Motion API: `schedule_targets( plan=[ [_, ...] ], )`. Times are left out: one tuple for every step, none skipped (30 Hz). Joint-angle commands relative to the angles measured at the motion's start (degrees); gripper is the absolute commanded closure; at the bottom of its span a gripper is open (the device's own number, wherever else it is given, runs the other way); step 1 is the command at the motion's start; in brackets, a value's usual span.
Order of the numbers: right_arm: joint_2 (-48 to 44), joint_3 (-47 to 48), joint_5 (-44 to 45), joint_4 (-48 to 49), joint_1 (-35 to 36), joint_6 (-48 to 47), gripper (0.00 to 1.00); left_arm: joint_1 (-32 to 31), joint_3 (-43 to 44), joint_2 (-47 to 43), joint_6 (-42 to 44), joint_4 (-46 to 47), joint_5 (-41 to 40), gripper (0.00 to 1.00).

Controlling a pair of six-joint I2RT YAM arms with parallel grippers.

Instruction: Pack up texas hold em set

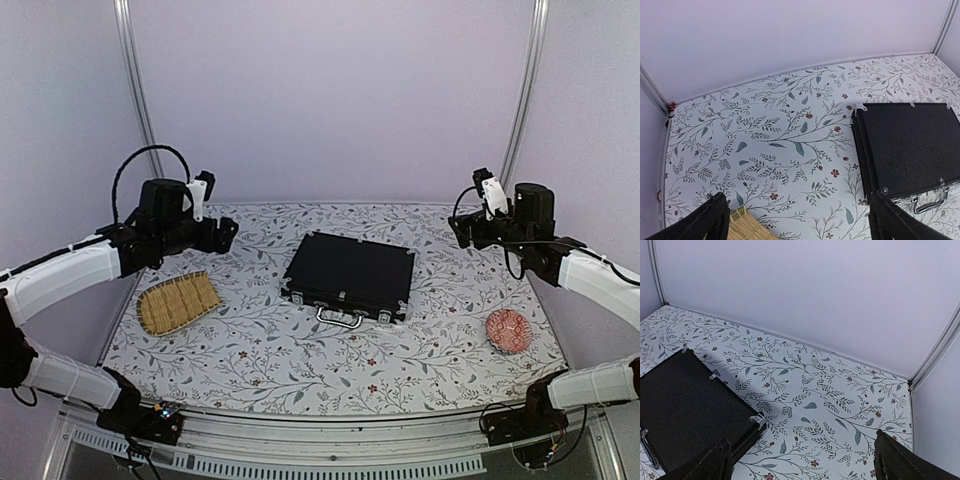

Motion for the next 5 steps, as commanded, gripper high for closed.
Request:
schedule_targets(
  plan=[
    [-0.31, -0.64, -1.13, 1.17, -0.24, 0.46, 0.01, 0.62, -1.05, -1.07, 1.23, 1.61, 0.28, 0.03],
    [-0.41, -0.66, -1.81, 1.07, -0.22, 0.39, 0.01, 0.62, -1.02, -0.95, 1.31, 1.58, 0.22, 0.03],
    [-0.45, -0.93, -2.65, 1.02, -0.25, 0.34, 0.01, 0.62, -0.93, -0.85, 1.32, 1.56, 0.31, 0.03],
    [-0.54, -1.06, -3.35, 0.97, -0.25, 0.33, 0.01, 0.62, -0.85, -0.7, 1.32, 1.38, 0.5, 0.03],
    [-0.57, -1.21, -3.74, 0.98, -0.26, 0.33, 0.01, 0.62, -0.76, -0.6, 1.32, 1.28, 0.71, 0.03]
  ],
)
